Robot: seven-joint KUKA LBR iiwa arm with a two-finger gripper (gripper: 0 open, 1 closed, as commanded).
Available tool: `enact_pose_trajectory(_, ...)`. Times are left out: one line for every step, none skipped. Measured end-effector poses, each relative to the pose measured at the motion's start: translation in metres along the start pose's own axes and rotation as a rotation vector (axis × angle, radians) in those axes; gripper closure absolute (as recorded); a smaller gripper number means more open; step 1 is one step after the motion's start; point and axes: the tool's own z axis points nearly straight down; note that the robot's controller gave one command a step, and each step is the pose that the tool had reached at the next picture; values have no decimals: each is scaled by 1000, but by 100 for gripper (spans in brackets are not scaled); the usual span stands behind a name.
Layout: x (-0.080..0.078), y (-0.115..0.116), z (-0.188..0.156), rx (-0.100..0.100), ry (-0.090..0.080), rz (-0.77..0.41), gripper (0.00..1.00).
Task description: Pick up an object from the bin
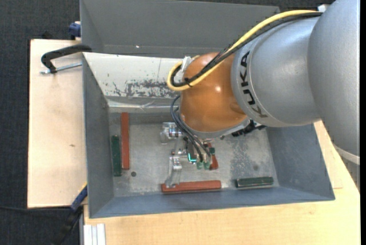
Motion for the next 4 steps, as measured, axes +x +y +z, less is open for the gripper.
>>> enact_pose_trajectory(-2,-1,-4,-2,-8,2,0)
enact_pose_trajectory(1,-28,-6,-2,-7,-133,0)
enact_pose_trajectory(-7,-51,-16,0,-15,-304,0)
enact_pose_trajectory(-35,-63,47,0,-10,-396,100)
